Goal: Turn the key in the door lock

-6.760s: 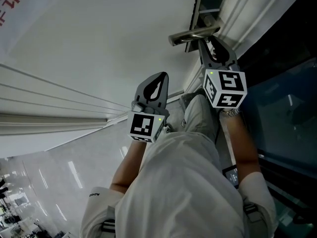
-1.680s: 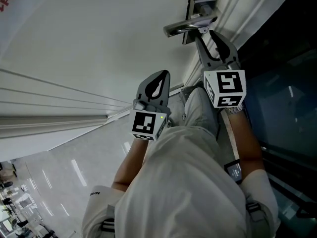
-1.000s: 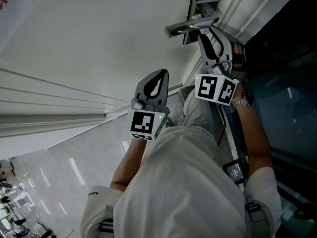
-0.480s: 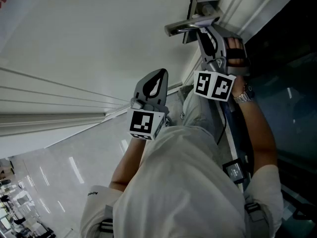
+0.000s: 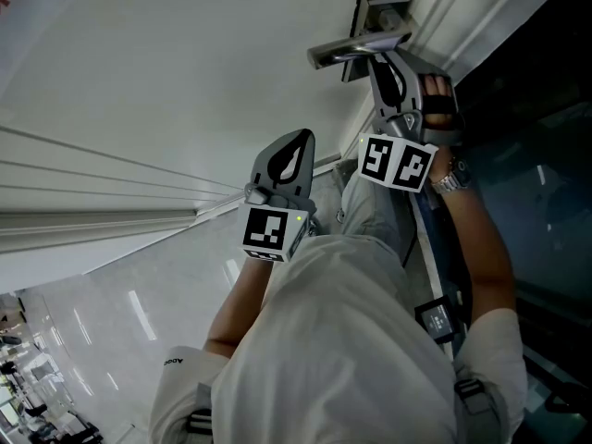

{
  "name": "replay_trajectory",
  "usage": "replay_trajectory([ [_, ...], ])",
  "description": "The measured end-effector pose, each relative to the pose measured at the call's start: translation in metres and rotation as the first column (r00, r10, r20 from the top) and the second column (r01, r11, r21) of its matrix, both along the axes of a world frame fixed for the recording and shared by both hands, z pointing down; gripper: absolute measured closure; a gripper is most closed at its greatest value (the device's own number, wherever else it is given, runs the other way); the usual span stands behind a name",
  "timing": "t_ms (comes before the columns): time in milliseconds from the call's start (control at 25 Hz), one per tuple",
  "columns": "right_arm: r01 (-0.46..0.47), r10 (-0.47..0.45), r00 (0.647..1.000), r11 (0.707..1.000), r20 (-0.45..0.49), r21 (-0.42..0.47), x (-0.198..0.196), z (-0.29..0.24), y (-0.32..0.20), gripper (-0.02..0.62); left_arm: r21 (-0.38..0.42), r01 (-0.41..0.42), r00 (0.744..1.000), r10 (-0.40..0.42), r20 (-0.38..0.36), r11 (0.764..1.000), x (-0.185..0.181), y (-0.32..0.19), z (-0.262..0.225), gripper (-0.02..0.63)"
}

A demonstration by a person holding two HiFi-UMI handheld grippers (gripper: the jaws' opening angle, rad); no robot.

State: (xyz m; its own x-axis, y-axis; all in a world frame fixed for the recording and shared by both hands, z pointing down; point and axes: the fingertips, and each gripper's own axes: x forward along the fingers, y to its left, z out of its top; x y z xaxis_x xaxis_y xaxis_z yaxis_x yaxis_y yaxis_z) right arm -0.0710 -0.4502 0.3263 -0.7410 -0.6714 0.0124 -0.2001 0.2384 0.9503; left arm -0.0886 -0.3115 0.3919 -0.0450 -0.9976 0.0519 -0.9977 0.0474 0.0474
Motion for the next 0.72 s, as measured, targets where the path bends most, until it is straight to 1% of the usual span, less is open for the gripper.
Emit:
replay_trajectory([
  [120, 0.001, 0.001, 0.999, 0.999, 0.044, -0.051, 0.0005, -0.0015, -0.0004, 0.494, -0.006, 0.003, 1.0, -0.003, 0.0, 1.0, -0.0005, 0.0, 0.0015, 0.598],
  [280, 0.007, 0.003, 0.996, 0.993, 0.085, -0.119, 0.0009, -0.0025, -0.0005, 0.494, 0.009, 0.003, 1.0, -0.003, 0.0, 1.0, 0.0002, -0.0015, -0.0032, 0.597],
  [400, 0.008, 0.009, 0.994, 0.988, 0.11, -0.155, 0.0012, -0.0027, -0.0012, 0.494, 0.0, -0.002, 1.0, 0.002, -0.001, 1.0, 0.0008, -0.0017, -0.0005, 0.598],
  [560, 0.018, 0.02, 0.987, 0.973, 0.159, -0.232, 0.0017, -0.0054, -0.0014, 0.493, 0.008, -0.002, 1.0, 0.002, -0.001, 1.0, 0.0015, -0.0016, -0.0033, 0.597],
  [720, 0.02, 0.038, 0.979, 0.961, 0.202, -0.275, 0.0021, -0.0072, -0.002, 0.492, 0.007, -0.002, 1.0, 0.002, -0.004, 1.0, 0.0017, -0.0007, -0.0023, 0.597],
])
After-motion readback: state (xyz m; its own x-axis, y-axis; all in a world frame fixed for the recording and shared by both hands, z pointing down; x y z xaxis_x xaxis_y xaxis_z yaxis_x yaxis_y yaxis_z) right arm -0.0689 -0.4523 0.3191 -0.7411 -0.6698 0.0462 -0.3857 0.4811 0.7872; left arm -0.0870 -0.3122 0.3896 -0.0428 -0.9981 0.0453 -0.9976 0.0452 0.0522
